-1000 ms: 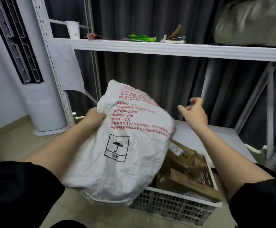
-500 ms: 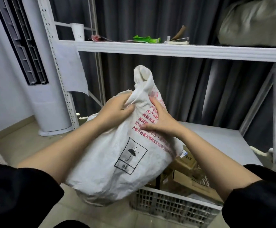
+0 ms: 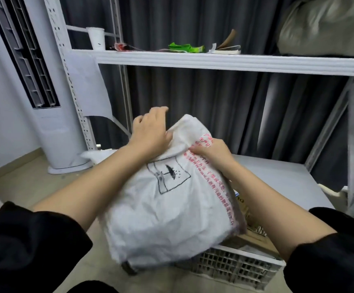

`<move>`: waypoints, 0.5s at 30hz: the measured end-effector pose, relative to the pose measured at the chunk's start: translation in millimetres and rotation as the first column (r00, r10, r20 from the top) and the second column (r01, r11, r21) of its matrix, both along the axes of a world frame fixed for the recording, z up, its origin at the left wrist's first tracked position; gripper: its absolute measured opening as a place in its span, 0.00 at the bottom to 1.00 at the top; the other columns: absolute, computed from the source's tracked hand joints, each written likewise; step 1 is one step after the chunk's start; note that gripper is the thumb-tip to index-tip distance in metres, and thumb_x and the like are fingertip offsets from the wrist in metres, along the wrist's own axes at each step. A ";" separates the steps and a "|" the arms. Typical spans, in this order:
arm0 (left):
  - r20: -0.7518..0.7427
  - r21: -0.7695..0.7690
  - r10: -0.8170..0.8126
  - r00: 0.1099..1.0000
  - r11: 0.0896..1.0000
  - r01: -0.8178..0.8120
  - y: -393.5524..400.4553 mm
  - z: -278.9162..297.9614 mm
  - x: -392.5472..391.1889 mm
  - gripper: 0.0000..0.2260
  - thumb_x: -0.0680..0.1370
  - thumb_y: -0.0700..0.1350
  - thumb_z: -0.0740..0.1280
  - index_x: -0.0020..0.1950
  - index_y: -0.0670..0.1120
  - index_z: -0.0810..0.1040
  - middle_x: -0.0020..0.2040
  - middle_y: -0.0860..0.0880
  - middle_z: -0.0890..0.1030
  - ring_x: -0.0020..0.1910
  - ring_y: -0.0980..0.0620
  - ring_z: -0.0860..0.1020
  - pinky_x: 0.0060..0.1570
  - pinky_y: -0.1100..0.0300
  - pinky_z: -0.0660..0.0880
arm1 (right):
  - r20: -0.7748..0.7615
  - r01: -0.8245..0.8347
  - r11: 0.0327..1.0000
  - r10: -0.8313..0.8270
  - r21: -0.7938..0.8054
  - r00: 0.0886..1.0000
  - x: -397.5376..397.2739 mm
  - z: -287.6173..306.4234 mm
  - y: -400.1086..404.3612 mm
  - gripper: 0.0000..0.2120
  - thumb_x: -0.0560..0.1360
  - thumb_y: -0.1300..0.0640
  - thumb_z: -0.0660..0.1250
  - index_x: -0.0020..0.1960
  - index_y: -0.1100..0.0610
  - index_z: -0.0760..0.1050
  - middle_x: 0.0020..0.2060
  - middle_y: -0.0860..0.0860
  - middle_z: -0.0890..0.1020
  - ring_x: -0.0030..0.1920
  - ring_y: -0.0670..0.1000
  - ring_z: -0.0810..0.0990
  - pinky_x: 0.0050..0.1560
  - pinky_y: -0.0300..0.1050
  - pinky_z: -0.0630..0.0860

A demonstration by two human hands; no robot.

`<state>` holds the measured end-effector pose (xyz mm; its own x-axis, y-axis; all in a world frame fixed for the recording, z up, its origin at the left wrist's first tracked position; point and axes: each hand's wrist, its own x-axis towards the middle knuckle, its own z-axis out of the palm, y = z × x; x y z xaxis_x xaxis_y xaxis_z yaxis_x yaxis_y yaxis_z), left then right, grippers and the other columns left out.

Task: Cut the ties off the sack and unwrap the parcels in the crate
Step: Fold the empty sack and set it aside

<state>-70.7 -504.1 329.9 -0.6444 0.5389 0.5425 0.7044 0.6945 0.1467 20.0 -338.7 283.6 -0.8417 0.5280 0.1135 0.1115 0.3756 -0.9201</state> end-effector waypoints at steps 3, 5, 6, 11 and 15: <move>-0.067 0.036 0.005 0.998 0.999 -0.003 -1.2 -15.9 10.2 0.29 0.77 0.58 0.56 0.75 0.49 0.60 0.76 0.47 0.61 0.75 0.47 0.58 0.73 0.44 0.49 | 0.014 0.219 0.975 -0.220 0.036 0.975 1.3 -0.6 9.1 0.20 0.64 0.39 0.71 0.48 0.53 0.79 0.46 0.49 0.84 0.49 0.53 0.81 0.55 0.53 0.77; -0.172 -0.029 -0.138 0.975 0.990 0.135 1.8 -32.5 23.5 0.30 0.75 0.61 0.50 0.75 0.51 0.63 0.76 0.48 0.63 0.76 0.47 0.60 0.73 0.44 0.47 | -0.014 0.262 0.964 -0.261 0.042 0.965 1.4 1.9 9.2 0.23 0.66 0.36 0.67 0.52 0.52 0.79 0.49 0.49 0.83 0.52 0.54 0.80 0.58 0.54 0.75; -0.205 -0.116 -0.185 0.961 0.980 0.164 3.9 -44.3 25.5 0.31 0.75 0.62 0.49 0.75 0.52 0.62 0.76 0.49 0.62 0.76 0.47 0.59 0.72 0.44 0.46 | -0.036 0.261 0.965 -0.260 0.026 0.965 2.1 3.5 9.2 0.25 0.66 0.35 0.66 0.53 0.52 0.78 0.49 0.49 0.83 0.53 0.54 0.80 0.59 0.55 0.75; -0.144 -0.039 -0.037 0.989 0.999 0.032 -8.0 -75.3 -4.4 0.31 0.77 0.65 0.46 0.78 0.54 0.51 0.79 0.50 0.49 0.78 0.48 0.46 0.74 0.49 0.39 | -0.196 0.047 0.954 -0.109 -0.296 0.974 22.3 6.8 21.5 0.12 0.75 0.44 0.66 0.52 0.51 0.79 0.46 0.46 0.84 0.46 0.44 0.83 0.44 0.38 0.77; -0.026 0.060 0.153 0.988 0.987 -0.151 -10.9 -71.0 -18.0 0.31 0.78 0.67 0.45 0.78 0.56 0.49 0.80 0.51 0.47 0.78 0.48 0.44 0.73 0.43 0.38 | -0.275 0.022 0.888 -0.166 -0.460 0.947 36.9 1.4 29.4 0.12 0.77 0.47 0.65 0.55 0.54 0.77 0.45 0.48 0.84 0.43 0.44 0.83 0.38 0.36 0.77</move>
<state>-88.6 -515.0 258.9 -0.6990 0.4031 0.5907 0.5959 0.7850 0.1695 56.9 -309.4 284.9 -0.7489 0.6573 0.0843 -0.1811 -0.0806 -0.9802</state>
